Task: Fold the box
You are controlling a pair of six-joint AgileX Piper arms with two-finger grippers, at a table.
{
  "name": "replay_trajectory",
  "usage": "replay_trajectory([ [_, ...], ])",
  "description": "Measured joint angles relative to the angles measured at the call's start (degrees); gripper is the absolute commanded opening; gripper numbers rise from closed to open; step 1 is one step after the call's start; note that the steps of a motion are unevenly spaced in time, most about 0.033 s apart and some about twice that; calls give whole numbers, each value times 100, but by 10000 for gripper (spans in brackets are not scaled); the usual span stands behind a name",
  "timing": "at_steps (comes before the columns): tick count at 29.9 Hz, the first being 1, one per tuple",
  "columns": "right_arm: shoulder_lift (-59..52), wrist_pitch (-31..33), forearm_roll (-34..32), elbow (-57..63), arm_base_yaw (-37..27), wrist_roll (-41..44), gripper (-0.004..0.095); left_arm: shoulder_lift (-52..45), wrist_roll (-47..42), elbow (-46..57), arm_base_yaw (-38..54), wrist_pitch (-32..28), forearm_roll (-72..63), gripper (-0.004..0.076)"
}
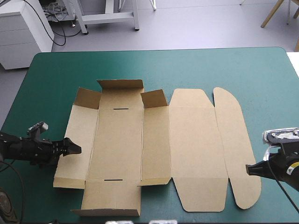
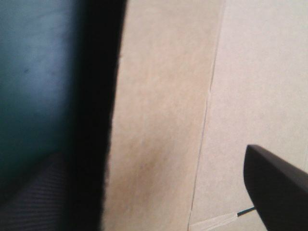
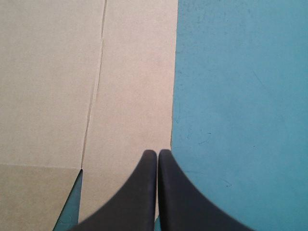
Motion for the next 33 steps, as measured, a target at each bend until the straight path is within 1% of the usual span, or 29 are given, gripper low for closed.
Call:
replay_trajectory([
  [9, 0, -15, 12, 0, 0, 0, -14, 464, 6, -179, -909, 287, -159, 720],
  [12, 0, -15, 12, 0, 0, 0, -14, 497, 6, -205, -964, 305, -136, 671],
  [14, 0, -15, 12, 0, 0, 0, -14, 503, 6, -205, -964, 302, -112, 600],
  [15, 0, -9, 12, 0, 0, 0, -14, 503, 6, -205, -969, 296, -91, 552],
  [17, 0, -9, 12, 0, 0, 0, -14, 515, 6, -205, -975, 248, -13, 451],
  [21, 0, 1, 18, 0, 0, 0, -14, 570, 24, -205, -992, 96, 157, 223],
  [25, 0, 7, 18, 0, 0, 0, -14, 681, -19, -212, -1041, 155, 209, 16],
  [26, 0, 8, 23, 0, 0, 0, -14, 706, -53, -237, -1041, 177, 210, -10],
  [30, 0, 26, 60, 0, 0, 0, -14, 741, -131, -429, -1071, 436, 208, -10],
  [33, 0, 26, 59, 0, 0, 0, -14, 771, -131, -601, -1078, 513, 289, -10],
])
